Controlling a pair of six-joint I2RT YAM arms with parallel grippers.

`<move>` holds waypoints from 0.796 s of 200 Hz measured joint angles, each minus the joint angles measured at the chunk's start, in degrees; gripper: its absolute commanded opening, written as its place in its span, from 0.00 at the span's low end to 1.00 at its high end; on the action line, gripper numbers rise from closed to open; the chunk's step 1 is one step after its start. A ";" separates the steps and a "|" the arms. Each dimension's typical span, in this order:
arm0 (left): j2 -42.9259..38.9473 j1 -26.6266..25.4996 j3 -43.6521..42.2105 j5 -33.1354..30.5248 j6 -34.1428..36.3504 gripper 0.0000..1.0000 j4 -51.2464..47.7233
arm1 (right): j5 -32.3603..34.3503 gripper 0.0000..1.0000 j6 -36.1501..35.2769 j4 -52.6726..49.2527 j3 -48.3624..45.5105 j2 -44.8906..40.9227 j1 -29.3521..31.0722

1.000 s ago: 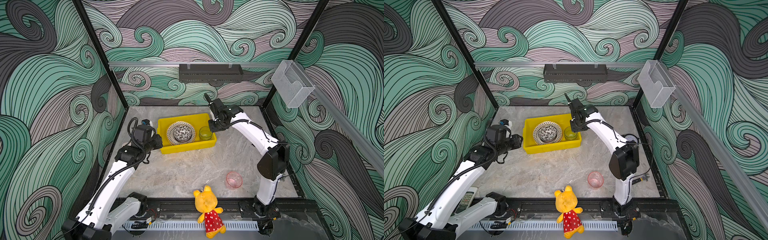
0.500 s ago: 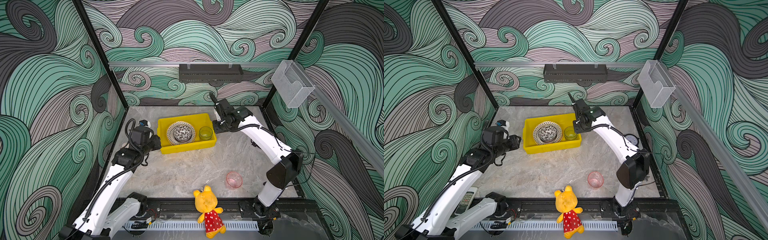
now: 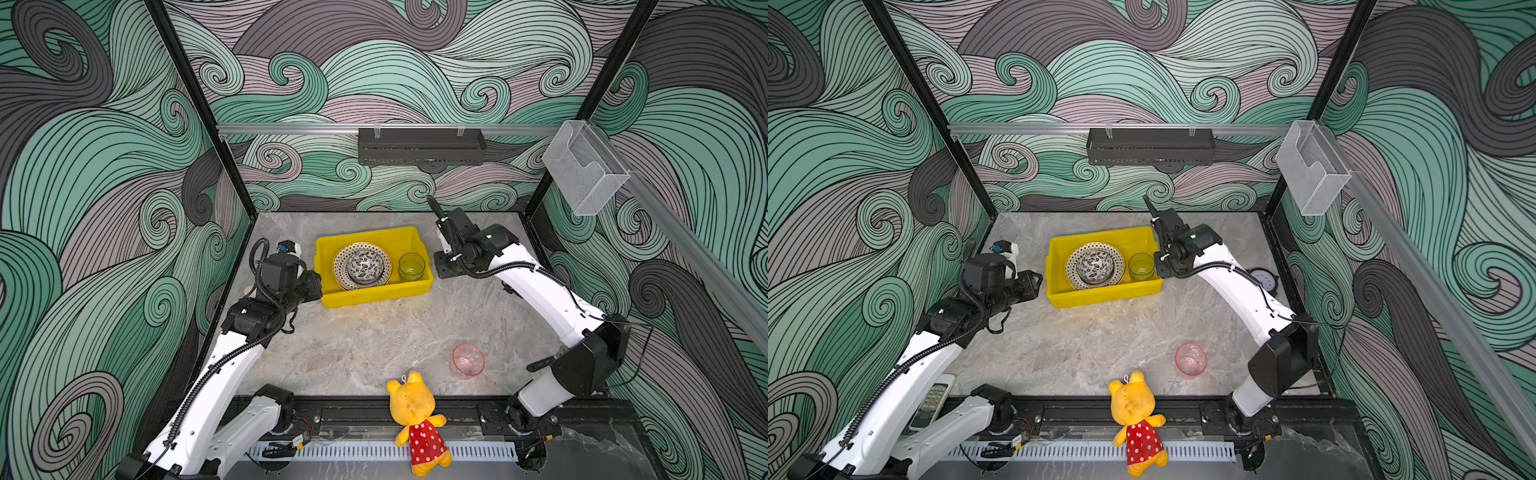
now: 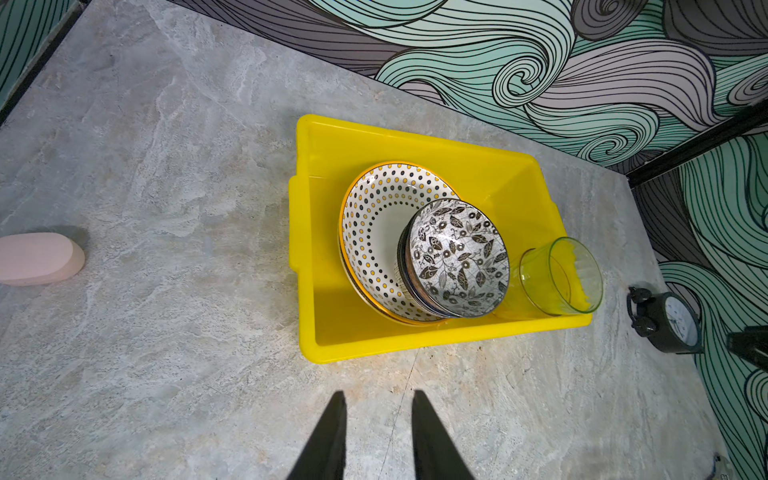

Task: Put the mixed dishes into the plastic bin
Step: 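Move the right gripper over the pink glass cup near the plush toy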

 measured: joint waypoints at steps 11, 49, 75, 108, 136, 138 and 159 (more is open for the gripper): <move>0.00 0.00 0.00 0.02 0.00 0.30 -0.39 | 0.31 0.39 0.09 0.09 -1.20 -1.20 0.00; 0.00 0.00 0.00 0.02 0.02 0.30 -1.09 | 1.18 0.40 0.83 0.20 -5.05 -5.51 0.00; 0.00 0.00 0.00 0.22 0.02 0.30 -1.09 | 1.60 0.41 0.92 0.17 -7.28 -7.87 0.00; 0.04 0.00 0.00 0.46 0.02 0.30 -1.07 | 2.03 0.42 0.92 0.20 -9.64 -9.84 0.00; 0.11 0.00 0.00 0.85 0.02 0.30 -1.07 | 2.03 0.43 0.92 0.20 -11.26 -11.21 0.00; 0.13 0.00 0.00 0.87 0.02 0.30 -1.07 | 2.03 0.43 0.92 0.17 -11.32 -11.30 0.00; 0.28 0.00 0.00 1.31 0.02 0.30 -1.07 | 2.01 0.44 0.94 0.20 -12.50 -12.44 0.00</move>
